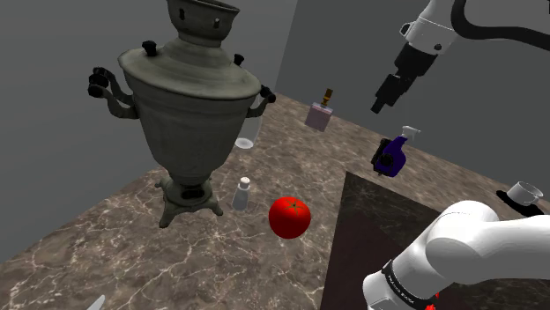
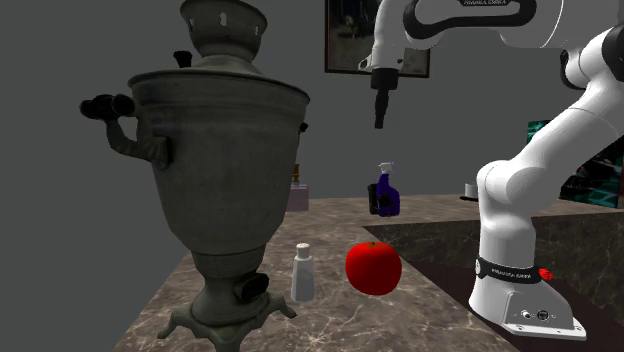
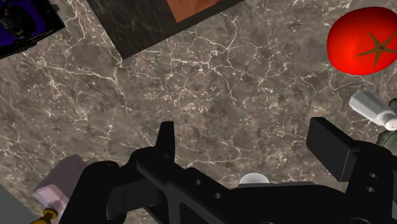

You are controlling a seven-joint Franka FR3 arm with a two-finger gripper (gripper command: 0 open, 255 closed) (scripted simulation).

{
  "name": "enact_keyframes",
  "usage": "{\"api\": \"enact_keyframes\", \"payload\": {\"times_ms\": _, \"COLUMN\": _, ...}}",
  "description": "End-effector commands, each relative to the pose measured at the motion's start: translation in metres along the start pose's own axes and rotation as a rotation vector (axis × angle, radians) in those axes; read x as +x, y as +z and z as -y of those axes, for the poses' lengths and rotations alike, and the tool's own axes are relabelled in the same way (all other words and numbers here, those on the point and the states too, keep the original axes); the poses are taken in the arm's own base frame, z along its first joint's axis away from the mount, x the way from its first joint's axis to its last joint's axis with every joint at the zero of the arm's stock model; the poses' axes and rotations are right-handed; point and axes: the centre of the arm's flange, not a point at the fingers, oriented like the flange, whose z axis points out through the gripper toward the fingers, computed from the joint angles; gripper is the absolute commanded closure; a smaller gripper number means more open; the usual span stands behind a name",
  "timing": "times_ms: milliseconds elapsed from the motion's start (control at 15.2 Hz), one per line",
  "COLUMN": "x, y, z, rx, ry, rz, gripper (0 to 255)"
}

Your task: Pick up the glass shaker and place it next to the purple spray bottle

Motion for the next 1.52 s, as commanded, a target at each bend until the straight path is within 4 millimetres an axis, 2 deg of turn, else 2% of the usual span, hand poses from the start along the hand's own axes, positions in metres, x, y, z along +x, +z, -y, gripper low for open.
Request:
{"api": "enact_keyframes", "payload": {"times_ms": 0, "x": 0.000, "y": 0.000, "z": 0.000, "rx": 0.000, "ry": 0.000, "rz": 0.000, "gripper": 0}}
{"api": "enact_keyframes", "payload": {"times_ms": 1452, "x": 0.081, "y": 0.163, "z": 0.211, "rx": 0.104, "ry": -0.020, "rz": 0.008, "gripper": 0}}
